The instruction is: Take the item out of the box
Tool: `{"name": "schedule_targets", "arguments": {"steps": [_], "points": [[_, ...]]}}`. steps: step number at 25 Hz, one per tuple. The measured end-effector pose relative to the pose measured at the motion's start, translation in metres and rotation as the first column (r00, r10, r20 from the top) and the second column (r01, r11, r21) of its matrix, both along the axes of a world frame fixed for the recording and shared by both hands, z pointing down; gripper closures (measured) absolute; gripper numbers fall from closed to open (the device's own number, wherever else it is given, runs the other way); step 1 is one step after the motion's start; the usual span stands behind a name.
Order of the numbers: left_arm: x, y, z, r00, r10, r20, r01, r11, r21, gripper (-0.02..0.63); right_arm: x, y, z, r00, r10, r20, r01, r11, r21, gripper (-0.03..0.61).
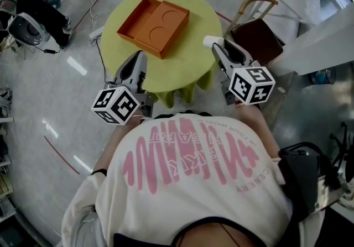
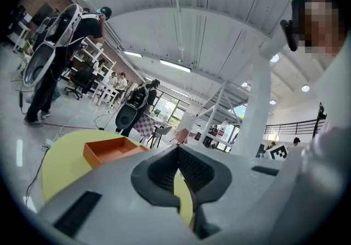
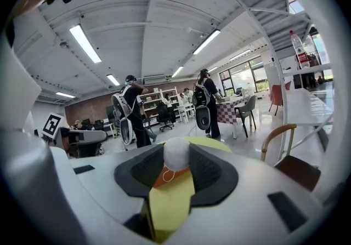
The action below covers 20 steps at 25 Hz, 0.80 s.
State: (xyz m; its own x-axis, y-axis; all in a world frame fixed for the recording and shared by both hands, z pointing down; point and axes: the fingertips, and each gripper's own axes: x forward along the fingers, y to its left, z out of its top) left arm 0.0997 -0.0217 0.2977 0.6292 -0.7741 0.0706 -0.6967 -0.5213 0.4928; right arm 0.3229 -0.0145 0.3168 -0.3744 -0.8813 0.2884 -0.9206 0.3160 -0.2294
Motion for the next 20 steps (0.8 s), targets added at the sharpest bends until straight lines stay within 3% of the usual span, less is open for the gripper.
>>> {"name": "schedule_targets", "arguments": {"steps": [20], "points": [[-0.008, -0.021, 0.001, 1.000, -0.014, -0.003, 0.014, 1.000, 0.000, 0.606, -0.004, -0.022, 0.003, 1.000, -0.006, -0.015, 0.005, 1.000, -0.007, 0.437]]}}
